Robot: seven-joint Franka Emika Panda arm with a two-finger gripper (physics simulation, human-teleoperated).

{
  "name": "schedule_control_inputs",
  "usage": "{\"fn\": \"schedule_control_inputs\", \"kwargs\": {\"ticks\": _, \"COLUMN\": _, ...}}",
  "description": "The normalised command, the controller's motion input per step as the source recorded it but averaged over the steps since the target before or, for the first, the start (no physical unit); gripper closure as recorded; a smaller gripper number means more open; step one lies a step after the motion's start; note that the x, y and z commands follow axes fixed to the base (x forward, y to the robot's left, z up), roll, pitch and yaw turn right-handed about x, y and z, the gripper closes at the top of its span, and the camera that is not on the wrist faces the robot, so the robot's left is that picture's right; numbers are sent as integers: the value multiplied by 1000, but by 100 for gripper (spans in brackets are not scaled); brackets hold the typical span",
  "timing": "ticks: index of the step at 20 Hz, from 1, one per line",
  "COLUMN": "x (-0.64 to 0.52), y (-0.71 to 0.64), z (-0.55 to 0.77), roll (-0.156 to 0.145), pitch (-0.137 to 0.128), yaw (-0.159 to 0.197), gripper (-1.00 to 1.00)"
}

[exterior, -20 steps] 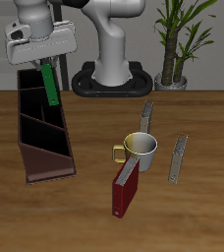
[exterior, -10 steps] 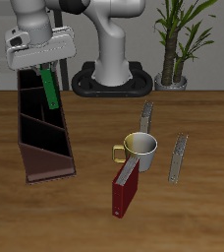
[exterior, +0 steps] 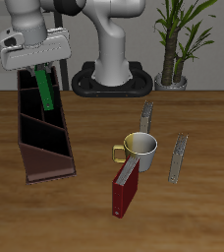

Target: Place the green book into the right desk caddy's front compartment and place the left yellow book into the right desk caddy's right compartment and place the red book into the right desk caddy's right compartment

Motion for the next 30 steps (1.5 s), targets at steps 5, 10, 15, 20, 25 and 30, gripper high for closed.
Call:
{"fn": "schedule_control_inputs", "kwargs": {"ticks": 5, "x": 99, "y": -7, "z": -75, "roll": 23, "pitch": 21, "yaw": -23, "gripper": 100}}
{"fn": "schedule_control_inputs", "kwargs": {"ticks": 10, "x": -29, "y": 95, "z": -186, "roll": 45, "pitch": 30, "yaw": -15, "gripper": 100}}
{"fn": "schedule_control_inputs", "kwargs": {"ticks": 15, "x": 2, "y": -11, "z": -136, "roll": 23, "pitch": 31, "yaw": -24, "gripper": 100}}
{"fn": "schedule_control_inputs", "kwargs": {"ticks": 20, "x": 66, "y": -103, "z": -80, "roll": -2, "pitch": 20, "yaw": 27, "gripper": 100}}
{"fn": "schedule_control_inputs", "kwargs": {"ticks": 25, "x": 51, "y": -81, "z": -12, "roll": -29, "pitch": 4, "yaw": 49, "gripper": 100}}
{"fn": "schedule_control_inputs", "kwargs": {"ticks": 30, "x": 6, "y": 35, "z": 25, "roll": 2, "pitch": -4, "yaw": 42, "gripper": 100}}
